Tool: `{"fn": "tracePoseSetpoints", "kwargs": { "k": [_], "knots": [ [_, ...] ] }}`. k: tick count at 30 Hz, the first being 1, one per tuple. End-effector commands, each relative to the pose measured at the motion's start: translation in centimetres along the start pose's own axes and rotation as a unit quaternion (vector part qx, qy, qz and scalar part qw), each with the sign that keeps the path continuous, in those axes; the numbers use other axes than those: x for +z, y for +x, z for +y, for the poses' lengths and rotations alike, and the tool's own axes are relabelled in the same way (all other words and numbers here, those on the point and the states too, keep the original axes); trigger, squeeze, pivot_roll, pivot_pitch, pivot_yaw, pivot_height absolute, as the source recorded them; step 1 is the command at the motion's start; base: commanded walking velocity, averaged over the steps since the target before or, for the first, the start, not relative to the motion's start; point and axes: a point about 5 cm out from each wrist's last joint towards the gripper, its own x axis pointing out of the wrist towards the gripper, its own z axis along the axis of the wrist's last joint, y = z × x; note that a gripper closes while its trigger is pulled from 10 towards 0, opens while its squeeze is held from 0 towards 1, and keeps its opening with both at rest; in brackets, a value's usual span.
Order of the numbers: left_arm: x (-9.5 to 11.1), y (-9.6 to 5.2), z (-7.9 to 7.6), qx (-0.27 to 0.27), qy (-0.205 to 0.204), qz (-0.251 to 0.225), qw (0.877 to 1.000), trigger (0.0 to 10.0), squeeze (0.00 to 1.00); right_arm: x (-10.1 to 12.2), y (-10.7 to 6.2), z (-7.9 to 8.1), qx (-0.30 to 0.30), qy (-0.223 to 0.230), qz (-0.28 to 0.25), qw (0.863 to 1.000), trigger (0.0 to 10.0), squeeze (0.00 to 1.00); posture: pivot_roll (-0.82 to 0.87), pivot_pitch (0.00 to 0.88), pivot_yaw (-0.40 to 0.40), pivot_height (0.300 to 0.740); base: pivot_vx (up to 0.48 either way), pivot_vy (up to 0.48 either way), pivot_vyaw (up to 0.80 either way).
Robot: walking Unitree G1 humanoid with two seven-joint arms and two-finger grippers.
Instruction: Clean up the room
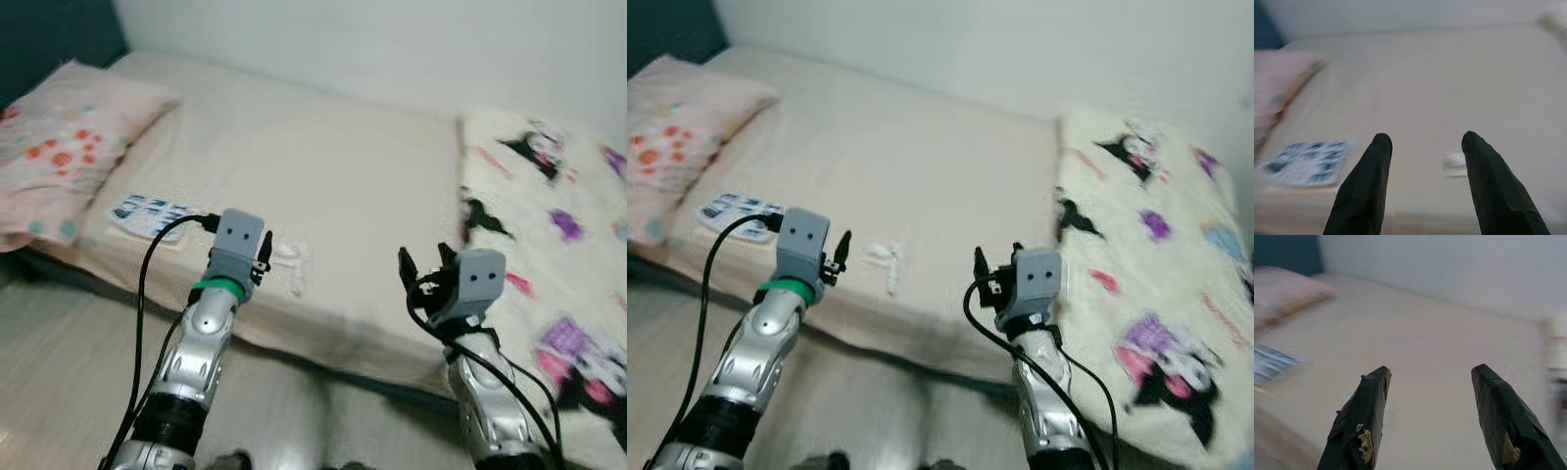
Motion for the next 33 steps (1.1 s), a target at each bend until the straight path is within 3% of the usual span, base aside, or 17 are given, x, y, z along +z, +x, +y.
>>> {"fn": "tracePoseSetpoints", "kwargs": {
  "k": [1, 13, 20, 33],
  "knots": [
    [-0.3, -0.1, -0.7, -0.006, -0.004, 0.005, 1.0, 10.0, 0.0, -0.5, -0.5, -0.7, -0.005, 0.004, 0.017, 1.0, 10.0, 0.0, -0.05, 0.137, -0.019, 0.737, 0.439, 0.0, 0.0],
    [-0.2, 0.1, -1.2, -0.018, -0.008, 0.004, 1.0, 10.0, 0.0, -0.6, -0.9, -1.3, -0.011, 0.005, 0.022, 1.0, 10.0, 0.0, -0.05, 0.142, -0.021, 0.737, 0.435, 0.0, 0.0],
    [0.1, -0.4, -2.4, -0.076, -0.01, -0.009, 0.997, 10.0, 0.0, -1.3, -1.1, -1.9, -0.028, -0.003, 0.043, 0.999, 10.0, 0.0, -0.05, 0.138, -0.012, 0.737, 0.0, 0.0, 0.0],
    [-0.2, -0.4, -2.7, -0.085, -0.01, -0.003, 0.996, 10.0, 0.0, -2.1, -1.8, -1.8, -0.036, 0.004, 0.057, 0.998, 10.0, 0.0, -0.05, 0.134, -0.005, 0.707, 0.0, 0.0, 0.0]
  ]
}}
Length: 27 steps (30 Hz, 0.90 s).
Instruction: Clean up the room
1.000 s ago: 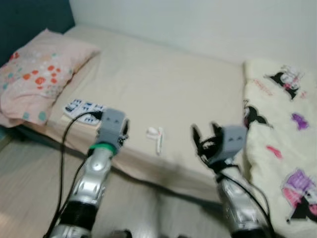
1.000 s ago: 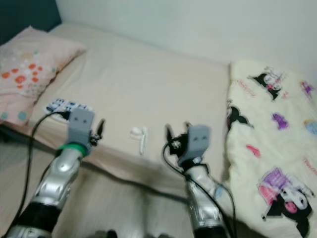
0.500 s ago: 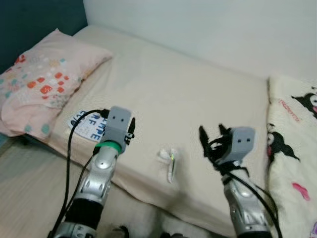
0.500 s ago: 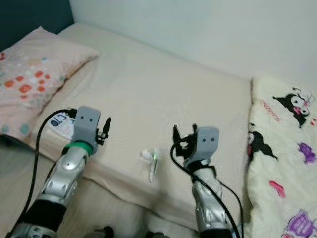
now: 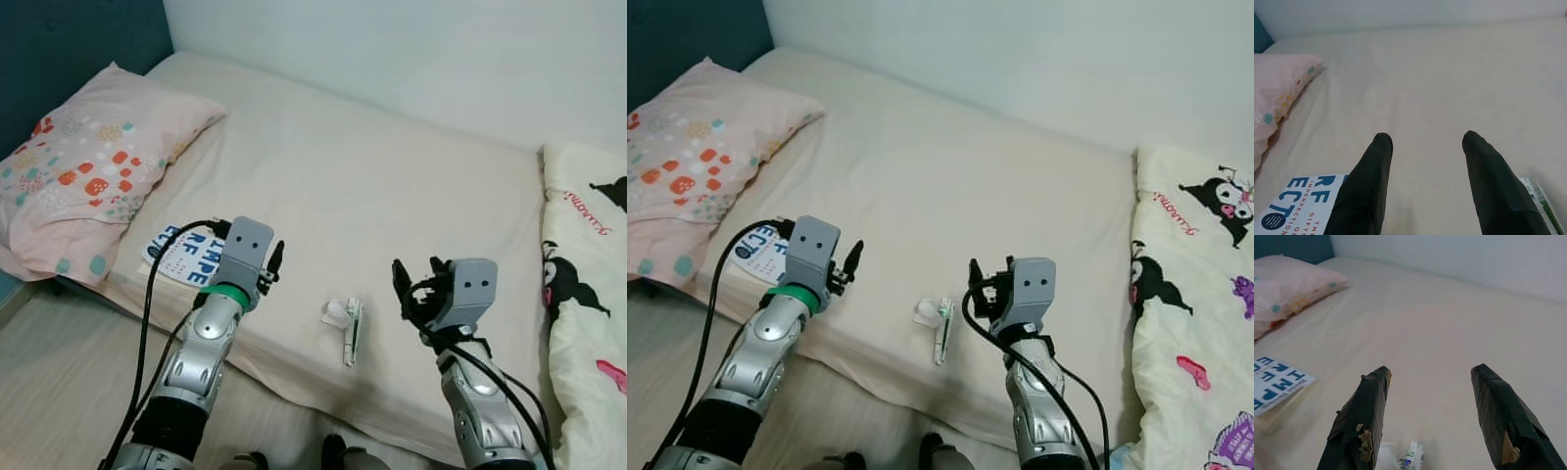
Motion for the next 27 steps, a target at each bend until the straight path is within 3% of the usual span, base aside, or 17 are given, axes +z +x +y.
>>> {"fn": "tracePoseSetpoints", "kwargs": {
  "k": [1, 3, 5, 15, 20, 27],
  "knots": [
    [-0.8, -0.3, -0.3, -0.011, -0.008, 0.015, 1.0, 10.0, 0.0, -0.8, -0.6, -0.2, -0.007, 0.003, 0.015, 1.0, 10.0, 0.0, -0.05, 0.134, -0.005, 0.702, 0.0, 0.0, 0.0],
    [-1.0, -0.3, -0.4, -0.015, -0.021, 0.027, 0.999, 10.0, 0.0, -0.8, -0.6, -0.1, -0.008, 0.004, 0.016, 1.0, 10.0, 0.0, -0.04, 0.137, 0.0, 0.697, 0.0, 0.0, 0.0],
    [-2.0, -0.7, -0.7, -0.034, -0.065, 0.073, 0.995, 10.0, 0.0, -1.0, -0.6, 0.1, -0.008, 0.007, 0.018, 1.0, 10.0, 0.0, -0.04, 0.142, 0.007, 0.687, 0.0, 0.0, 0.0],
    [-3.9, -2.1, -1.7, -0.056, -0.135, 0.133, 0.98, 10.0, 0.0, -1.2, -0.6, 0.8, 0.01, 0.0, 0.021, 1.0, 10.0, 0.0, -0.03, 0.163, 0.005, 0.652, 0.0, 0.0, 0.0],
    [-3.7, -1.9, -2.1, -0.053, -0.142, 0.128, 0.98, 10.0, 0.0, -1.1, -0.5, 0.9, 0.018, -0.005, 0.02, 1.0, 10.0, 0.0, -0.03, 0.167, 0.002, 0.642, 0.0, 0.0, 0.0],
    [-2.1, -1.3, -2.4, -0.061, -0.119, 0.097, 0.986, 10.0, 0.0, -0.9, -0.1, 1.1, 0.029, -0.006, 0.018, 0.999, 10.0, 0.0, -0.03, 0.177, -0.007, 0.617, 0.0, 0.0, 0.0]
  ]
}}
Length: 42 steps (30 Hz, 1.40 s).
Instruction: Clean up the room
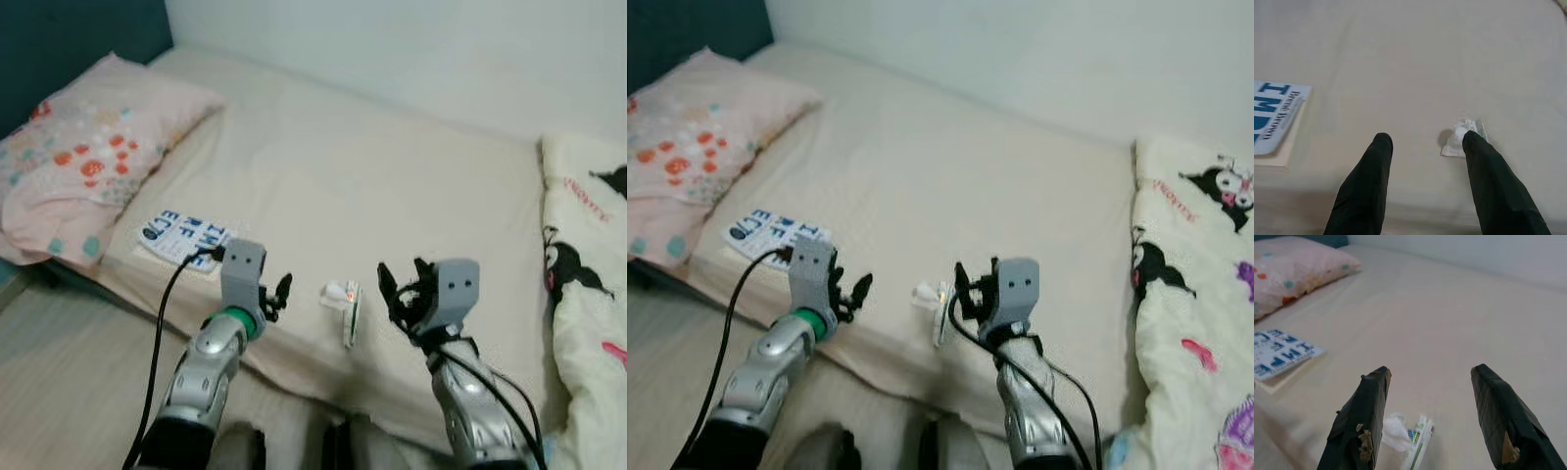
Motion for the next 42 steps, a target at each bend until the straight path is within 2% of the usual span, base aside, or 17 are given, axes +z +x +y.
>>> {"fn": "tracePoseSetpoints", "kwargs": {
  "k": [1, 18, 26, 30, 31, 32, 36, 42],
  "knots": [
    [0.3, 0.1, -0.3, -0.006, 0.008, -0.001, 1.0, 10.0, 0.0, -0.7, -0.3, 0.0, 0.001, 0.001, 0.015, 1.0, 10.0, 0.0, -0.03, 0.178, -0.01, 0.612, 0.0, 0.0, 0.0],
    [0.9, 0.5, -0.9, -0.01, 0.007, -0.009, 1.0, 10.0, 0.0, -0.5, -0.3, -0.2, -0.005, 0.004, 0.011, 1.0, 10.0, 0.0, -0.03, 0.178, -0.007, 0.567, 0.0, 0.0, 0.0],
    [2.1, 1.8, -2.3, -0.04, 0.01, -0.022, 0.999, 10.0, 0.0, -0.7, -0.4, -0.1, -0.006, 0.005, 0.013, 1.0, 10.0, 0.0, -0.04, 0.189, -0.007, 0.567, 0.0, 0.0, 0.0],
    [2.8, 3.0, -3.2, -0.059, 0.024, -0.021, 0.998, 10.0, 0.0, -0.8, -0.5, -0.3, -0.006, 0.004, 0.016, 1.0, 10.0, 0.0, -0.05, 0.215, -0.002, 0.567, 0.0, 0.0, 0.0],
    [2.9, 3.4, -3.5, -0.065, 0.029, -0.018, 0.997, 10.0, 0.35, -0.8, -0.5, -0.4, -0.006, 0.002, 0.017, 1.0, 10.0, 0.0, -0.06, 0.228, 0.002, 0.567, 0.0, 0.0, 0.0],
    [3.0, 3.7, -3.8, -0.072, 0.033, -0.015, 0.997, 10.0, 1.0, -0.7, -0.5, -0.5, -0.006, 0.001, 0.017, 1.0, 10.0, 0.0, -0.06, 0.235, 0.004, 0.567, 0.0, 0.0, 0.0],
    [3.1, 4.1, -4.1, -0.077, 0.037, -0.012, 0.996, 10.0, 1.0, -0.6, -0.3, -0.8, -0.009, -0.003, 0.016, 1.0, 10.0, 0.0, -0.06, 0.235, 0.004, 0.567, 0.0, 0.0, 0.0],
    [4.3, 5.7, -5.0, -0.084, 0.058, -0.012, 0.995, 10.0, 1.0, 0.3, 0.3, -2.0, -0.032, -0.016, 0.005, 0.999, 10.0, 0.0, -0.09, 0.295, 0.027, 0.567, 0.0, 0.0, 0.0]
  ]
}}
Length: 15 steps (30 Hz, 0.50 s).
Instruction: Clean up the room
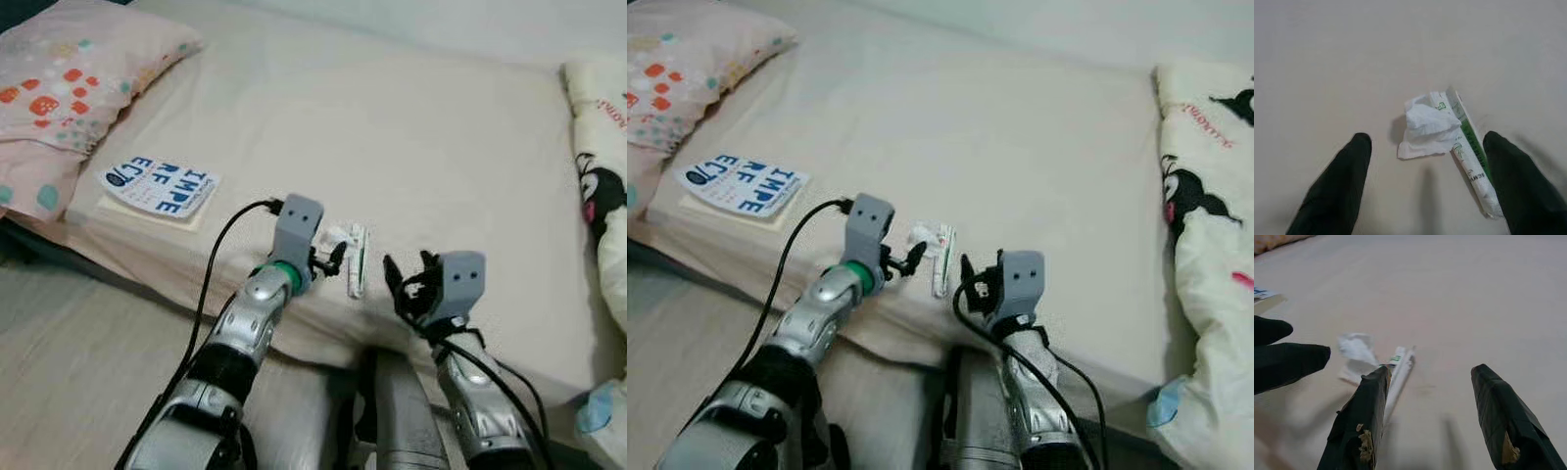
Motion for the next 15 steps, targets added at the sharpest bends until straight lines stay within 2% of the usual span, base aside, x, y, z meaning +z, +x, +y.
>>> {"fn": "tracePoseSetpoints", "kwargs": {
  "k": [1, 5, 6, 8, 9, 15],
  "knots": [
    [-0.5, 0.2, -0.4, -0.002, 0.003, 0.007, 1.0, 10.0, 1.0, -0.7, -0.5, -0.5, -0.012, 0.004, 0.017, 1.0, 10.0, 0.0, -0.09, 0.298, 0.028, 0.567, 0.0, 0.0, 0.0],
    [0.1, 0.4, -0.2, -0.004, 0.005, -0.005, 1.0, 10.0, 1.0, -0.7, -0.8, -0.3, -0.001, 0.017, 0.022, 1.0, 10.0, 0.0, -0.09, 0.322, 0.033, 0.567, 0.0, 0.0, 0.0],
    [0.9, 0.7, -0.1, -0.007, 0.004, -0.022, 1.0, 10.0, 0.72, -0.8, -0.9, -0.1, 0.012, 0.027, 0.028, 0.999, 10.0, 0.0, -0.08, 0.344, 0.038, 0.567, 0.0, 0.0, 0.0],
    [1.2, 0.7, 0.0, -0.006, 0.005, -0.028, 1.0, 10.0, 0.72, -0.7, -1.0, 0.1, 0.017, 0.028, 0.029, 0.999, 10.0, 0.0, -0.08, 0.349, 0.04, 0.567, 0.0, 0.0, 0.0],
    [1.4, 0.8, 0.0, -0.004, 0.01, -0.033, 0.999, 10.0, 0.0, -0.8, -1.1, 0.2, 0.023, 0.028, 0.032, 0.999, 10.0, 0.0, -0.07, 0.369, 0.045, 0.567, 0.0, 0.0, 0.0],
    [2.0, 1.1, 0.0, 0.004, 0.027, -0.042, 0.999, 10.0, 0.0, -1.0, -1.5, 0.1, 0.031, 0.026, 0.042, 0.998, 10.0, 0.0, -0.07, 0.401, 0.049, 0.567, 0.0, 0.0, 0.0]
  ]
}}
